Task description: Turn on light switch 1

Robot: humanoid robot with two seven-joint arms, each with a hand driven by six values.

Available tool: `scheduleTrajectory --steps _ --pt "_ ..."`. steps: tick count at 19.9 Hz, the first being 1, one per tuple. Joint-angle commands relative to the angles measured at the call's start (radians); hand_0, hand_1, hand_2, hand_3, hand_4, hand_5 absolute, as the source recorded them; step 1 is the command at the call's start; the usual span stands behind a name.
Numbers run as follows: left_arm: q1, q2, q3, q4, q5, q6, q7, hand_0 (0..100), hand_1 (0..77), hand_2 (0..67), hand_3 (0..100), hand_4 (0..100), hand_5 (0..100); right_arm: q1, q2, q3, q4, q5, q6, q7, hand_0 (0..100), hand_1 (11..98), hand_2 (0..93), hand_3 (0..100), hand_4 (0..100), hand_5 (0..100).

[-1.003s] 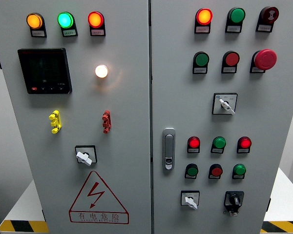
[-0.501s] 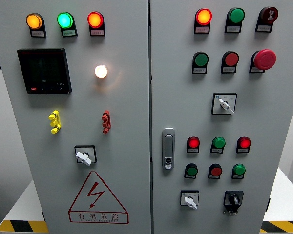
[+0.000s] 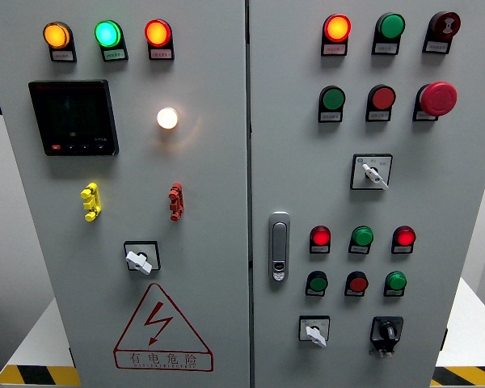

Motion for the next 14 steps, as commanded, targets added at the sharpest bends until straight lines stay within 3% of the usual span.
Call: scheduleTrajectory --steps 1,6,14 --pt "0.002 -0.010 -0.002 0.001 -0.003 0.014 0.012 0 0.0 3.1 0 0 0 0.000 0.0001 0.000 -0.001 0.000 -0.001 0.000 0 19.6 0.0 19 19 11" --pt "0.002 -0.043 -0.001 0.001 -0.010 0.106 0.011 0 0.0 0.1 0 0 0 0.000 0.0002 0.000 -0.001 0.000 -0.001 0.000 0 19.5 0.0 19 19 11" --pt "0.013 -0.041 -0.001 0.001 -0.041 0.109 0.011 0 0.0 0.0 0 0 0 0.000 0.0002 0.000 0.001 0.000 -0.001 0.000 0 19.5 0.0 19 19 11"
